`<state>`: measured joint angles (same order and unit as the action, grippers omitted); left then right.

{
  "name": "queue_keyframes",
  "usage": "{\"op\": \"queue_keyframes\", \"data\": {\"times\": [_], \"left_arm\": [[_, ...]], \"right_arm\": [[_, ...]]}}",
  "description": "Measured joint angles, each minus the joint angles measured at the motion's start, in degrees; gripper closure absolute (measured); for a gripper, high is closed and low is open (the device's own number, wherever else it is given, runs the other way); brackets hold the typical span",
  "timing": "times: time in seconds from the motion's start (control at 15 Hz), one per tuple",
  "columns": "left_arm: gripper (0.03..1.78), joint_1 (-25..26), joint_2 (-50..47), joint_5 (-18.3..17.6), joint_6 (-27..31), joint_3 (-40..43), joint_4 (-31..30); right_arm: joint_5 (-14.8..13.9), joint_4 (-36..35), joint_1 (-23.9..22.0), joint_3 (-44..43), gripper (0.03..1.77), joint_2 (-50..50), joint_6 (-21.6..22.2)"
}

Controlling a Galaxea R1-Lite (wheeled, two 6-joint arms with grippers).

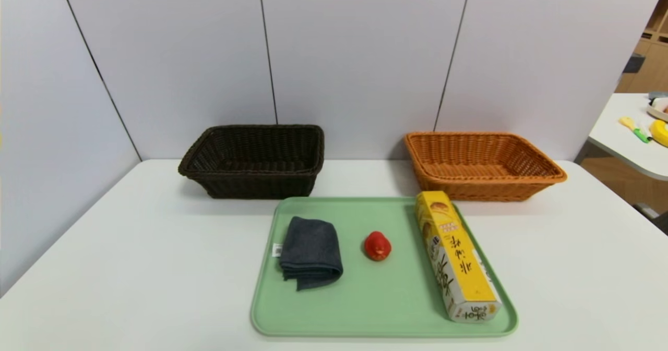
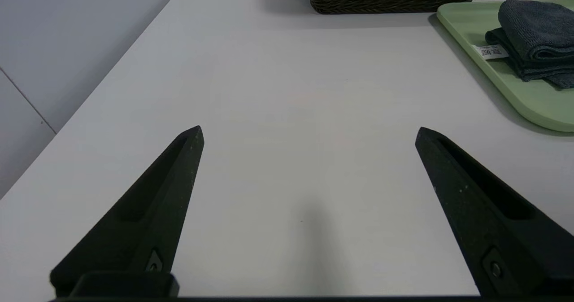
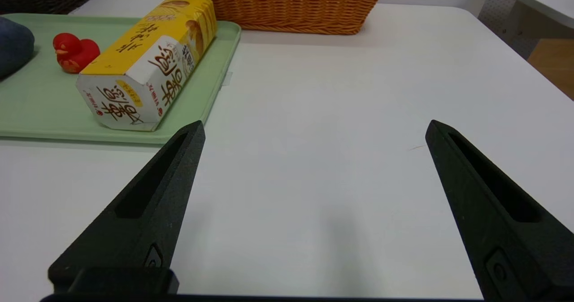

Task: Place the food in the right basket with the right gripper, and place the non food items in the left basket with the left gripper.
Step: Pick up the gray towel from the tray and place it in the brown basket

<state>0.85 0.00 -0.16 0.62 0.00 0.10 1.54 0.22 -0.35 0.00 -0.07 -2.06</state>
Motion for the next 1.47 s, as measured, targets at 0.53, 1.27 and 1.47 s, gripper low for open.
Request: {"op": "queue_keyframes", "data": {"times": [0.53, 1.27, 1.47], "left_arm": [[0.12, 0.00, 0.00, 0.00, 0.00, 0.00, -0.02], [0.12, 0.00, 0.71, 0.02, 0.11, -0.16, 0.52], [0.12, 0.00, 4.96, -0.48, 1.41, -3.72, 2.66]], "right_arm": [[0.00, 0.05, 0.00, 0.00, 0.10, 0.00, 0.00], [0.00, 0.05, 0.00, 0.00, 0.10, 0.00, -0.02], [0.02, 0.02, 0.00, 0.00, 0.10, 0.00, 0.00]]}}
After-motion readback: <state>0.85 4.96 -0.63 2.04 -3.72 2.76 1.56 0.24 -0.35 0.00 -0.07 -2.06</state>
